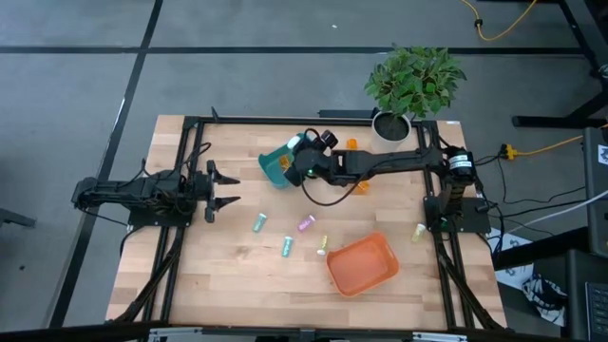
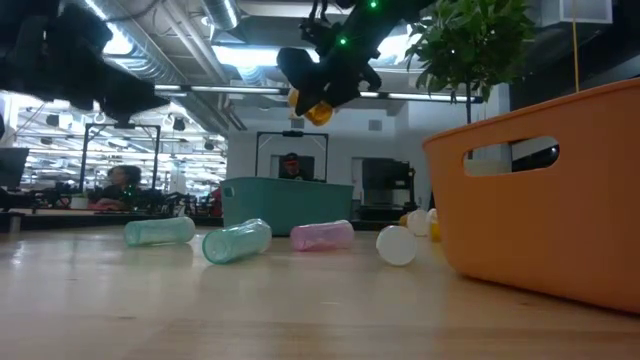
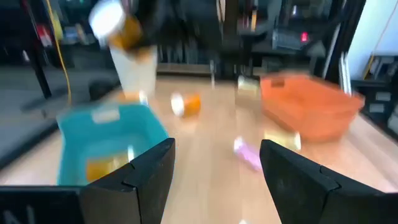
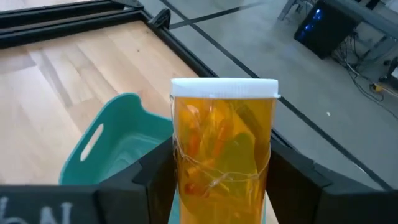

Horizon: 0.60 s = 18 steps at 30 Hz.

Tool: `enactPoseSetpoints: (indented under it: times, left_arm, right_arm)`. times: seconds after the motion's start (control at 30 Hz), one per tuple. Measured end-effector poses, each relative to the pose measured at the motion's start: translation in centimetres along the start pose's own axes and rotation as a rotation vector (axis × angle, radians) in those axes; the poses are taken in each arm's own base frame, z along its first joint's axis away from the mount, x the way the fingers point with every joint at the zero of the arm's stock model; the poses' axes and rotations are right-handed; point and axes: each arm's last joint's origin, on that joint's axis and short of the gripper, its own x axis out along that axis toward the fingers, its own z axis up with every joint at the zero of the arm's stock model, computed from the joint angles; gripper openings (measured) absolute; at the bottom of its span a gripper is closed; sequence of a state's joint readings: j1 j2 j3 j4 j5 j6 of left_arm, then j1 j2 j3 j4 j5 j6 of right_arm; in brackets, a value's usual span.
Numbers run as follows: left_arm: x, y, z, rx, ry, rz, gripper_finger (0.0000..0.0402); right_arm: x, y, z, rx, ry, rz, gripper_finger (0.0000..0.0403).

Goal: Pick and place medicine bottles into bin by pill shape (circle, oval)
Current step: Put the bottom left big orange pill bottle into the light blue bin, then put the bottom big orange pill bottle into the light blue bin

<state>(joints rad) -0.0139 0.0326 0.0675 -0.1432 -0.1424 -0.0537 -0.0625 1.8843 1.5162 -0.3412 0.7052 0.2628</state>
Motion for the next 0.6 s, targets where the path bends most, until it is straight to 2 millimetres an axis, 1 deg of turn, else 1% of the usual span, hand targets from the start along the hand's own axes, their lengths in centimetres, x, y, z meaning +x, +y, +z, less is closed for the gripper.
enactPoseSetpoints:
  times: [0.1, 0.17, 0.27, 0.43, 0.6]
  left_arm:
    - [0.5, -0.1, -0.4, -0.021, 0.054, 0.004, 0.0229]
    - [0.8, -0.1, -0.7, -0.035, 0.093, 0.016, 0.0229]
    - [1.3, -0.1, -0.6, -0.034, 0.098, 0.019, 0.0229]
    - [2.1, -0.3, -0.5, -0.035, 0.097, -0.005, 0.0229]
    - [2.7, -0.4, -0.8, -0.034, 0.145, -0.001, 0.0229]
  right_arm:
    - [0.4, -0.4, 0.1, 0.058, 0.005, -0.003, 0.0209]
    - [0.7, -0.7, 0.2, 0.1, 0.021, 0.031, 0.0209]
    - [1.2, -1.2, 0.3, 0.134, 0.044, 0.078, 0.0216]
    - [1.7, -1.7, 0.4, 0.164, 0.064, 0.117, 0.0245]
    - [1.7, -1.7, 0.4, 0.163, 0.065, 0.119, 0.0273]
